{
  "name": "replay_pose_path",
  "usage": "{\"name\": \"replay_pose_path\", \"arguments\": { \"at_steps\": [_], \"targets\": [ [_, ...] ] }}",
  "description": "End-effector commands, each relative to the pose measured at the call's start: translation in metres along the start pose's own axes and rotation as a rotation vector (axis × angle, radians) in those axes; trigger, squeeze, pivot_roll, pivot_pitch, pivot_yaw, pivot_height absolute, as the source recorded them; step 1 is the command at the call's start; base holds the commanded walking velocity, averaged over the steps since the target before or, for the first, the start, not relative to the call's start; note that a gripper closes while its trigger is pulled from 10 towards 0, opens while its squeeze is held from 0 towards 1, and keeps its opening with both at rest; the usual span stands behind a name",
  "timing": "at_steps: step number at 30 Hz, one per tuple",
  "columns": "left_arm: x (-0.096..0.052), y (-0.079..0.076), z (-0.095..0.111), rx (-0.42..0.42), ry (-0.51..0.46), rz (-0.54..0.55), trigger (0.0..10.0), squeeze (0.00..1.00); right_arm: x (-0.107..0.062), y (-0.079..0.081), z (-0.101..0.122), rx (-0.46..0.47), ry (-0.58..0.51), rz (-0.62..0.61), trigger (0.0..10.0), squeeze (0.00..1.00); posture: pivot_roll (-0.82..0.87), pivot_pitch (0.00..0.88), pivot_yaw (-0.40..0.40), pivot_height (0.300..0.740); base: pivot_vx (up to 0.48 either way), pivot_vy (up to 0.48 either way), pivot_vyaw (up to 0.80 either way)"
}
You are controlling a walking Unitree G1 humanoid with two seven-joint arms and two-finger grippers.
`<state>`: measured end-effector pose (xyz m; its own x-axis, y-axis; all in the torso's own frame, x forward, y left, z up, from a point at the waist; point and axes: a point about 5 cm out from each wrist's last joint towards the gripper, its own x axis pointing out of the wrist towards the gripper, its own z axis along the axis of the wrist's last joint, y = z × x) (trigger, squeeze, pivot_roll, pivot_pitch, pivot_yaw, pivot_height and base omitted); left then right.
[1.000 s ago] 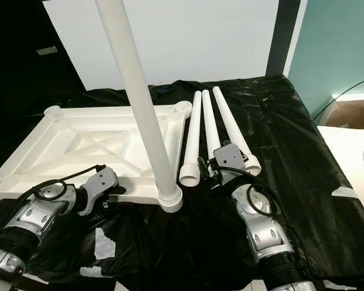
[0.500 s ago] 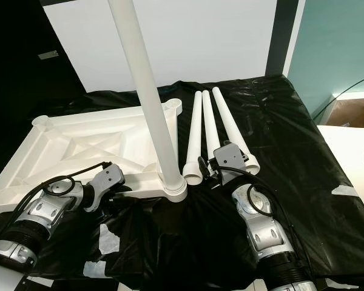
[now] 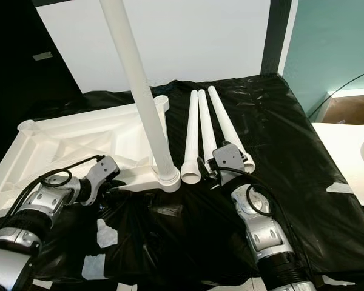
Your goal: Building children table
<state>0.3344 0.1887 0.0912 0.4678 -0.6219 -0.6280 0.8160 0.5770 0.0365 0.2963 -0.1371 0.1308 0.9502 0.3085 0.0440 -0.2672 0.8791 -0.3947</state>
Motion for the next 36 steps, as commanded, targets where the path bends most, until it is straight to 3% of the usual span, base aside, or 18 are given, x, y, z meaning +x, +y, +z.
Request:
{"name": "replay_pose_path", "arguments": {
  "at_steps": [1, 5, 7, 14, 17, 21, 26, 27, 28, 29, 31, 32, 34, 35, 36],
  "targets": [
    [-0.009, 0.024, -0.035, -0.169, 0.101, 0.585, 0.0, 0.00, 0.000, 0.005, 0.000, 0.006, 0.007, 0.013, 10.0, 0.00, 0.01, 0.000, 0.093, 0.740, 0.000, 0.000, 0.00],
    [-0.008, 0.026, -0.032, -0.209, 0.071, 0.620, 0.0, 0.00, 0.000, 0.005, 0.000, 0.006, 0.007, 0.013, 10.0, 0.00, 0.01, 0.000, 0.093, 0.740, 0.000, 0.000, 0.00],
    [-0.004, 0.026, -0.025, -0.305, 0.000, 0.680, 0.0, 0.00, 0.000, 0.005, 0.000, 0.006, 0.008, 0.014, 10.0, 0.00, 0.01, 0.000, 0.093, 0.740, 0.000, 0.000, 0.00],
    [0.005, 0.024, -0.006, -0.442, -0.117, 0.753, 0.0, 0.00, 0.000, 0.006, 0.000, 0.009, 0.006, 0.017, 10.0, 0.00, 0.02, 0.000, 0.093, 0.740, 0.000, 0.000, 0.00],
    [0.005, 0.024, -0.006, -0.442, -0.117, 0.753, 0.0, 0.00, 0.000, 0.006, 0.000, 0.009, 0.006, 0.017, 10.0, 0.00, 0.02, 0.000, 0.093, 0.740, 0.000, 0.000, 0.00],
    [0.013, 0.020, 0.018, -0.518, -0.238, 0.797, 0.0, 0.00, 0.001, 0.007, 0.000, 0.011, 0.006, 0.018, 10.0, 0.00, 0.02, 0.000, 0.096, 0.740, 0.000, 0.000, 0.00],
    [0.020, 0.012, 0.041, -0.481, -0.310, 0.753, 0.0, 0.00, 0.002, 0.008, 0.000, 0.015, 0.006, 0.017, 10.0, 0.00, 0.02, 0.000, 0.100, 0.740, 0.000, 0.000, 0.00],
    [0.022, 0.009, 0.047, -0.449, -0.312, 0.720, 3.3, 0.00, 0.002, 0.009, 0.000, 0.015, 0.006, 0.016, 10.0, 0.00, 0.02, 0.000, 0.103, 0.740, 0.000, 0.000, 0.00],
    [0.022, 0.009, 0.047, -0.449, -0.312, 0.720, 3.3, 0.00, 0.002, 0.009, 0.000, 0.015, 0.006, 0.016, 10.0, 0.00, 0.02, 0.000, 0.103, 0.740, 0.000, 0.000, 0.00],
    [0.023, 0.007, 0.049, -0.450, -0.315, 0.702, 4.1, 0.00, 0.003, 0.009, 0.000, 0.016, 0.006, 0.015, 10.0, 0.00, 0.02, 0.000, 0.106, 0.740, 0.000, 0.000, 0.00],
    [0.023, 0.006, 0.050, -0.456, -0.314, 0.692, 4.0, 0.00, 0.003, 0.009, 0.000, 0.016, 0.006, 0.014, 10.0, 0.00, 0.02, 0.000, 0.106, 0.740, 0.000, 0.000, 0.00],
    [0.023, 0.006, 0.050, -0.480, -0.311, 0.698, 2.7, 0.00, 0.003, 0.009, 0.000, 0.017, 0.006, 0.012, 10.0, 0.00, 0.02, 0.000, 0.109, 0.740, 0.000, 0.000, 0.00],
    [0.023, 0.006, 0.050, -0.503, -0.313, 0.708, 2.2, 0.00, 0.002, 0.008, -0.001, 0.017, 0.007, 0.009, 10.0, 0.00, 0.02, 0.000, 0.109, 0.740, 0.000, 0.000, 0.00],
    [0.024, 0.005, 0.054, -0.515, -0.329, 0.703, 0.8, 0.00, 0.003, 0.008, -0.001, 0.018, 0.007, 0.008, 10.0, 0.00, 0.02, 0.000, 0.110, 0.740, 0.000, 0.000, 0.00],
    [0.024, 0.005, 0.054, -0.515, -0.329, 0.703, 0.8, 0.00, 0.003, 0.008, -0.001, 0.018, 0.007, 0.008, 10.0, 0.00, 0.02, 0.000, 0.110, 0.740, 0.000, 0.000, 0.00]
  ]
}}
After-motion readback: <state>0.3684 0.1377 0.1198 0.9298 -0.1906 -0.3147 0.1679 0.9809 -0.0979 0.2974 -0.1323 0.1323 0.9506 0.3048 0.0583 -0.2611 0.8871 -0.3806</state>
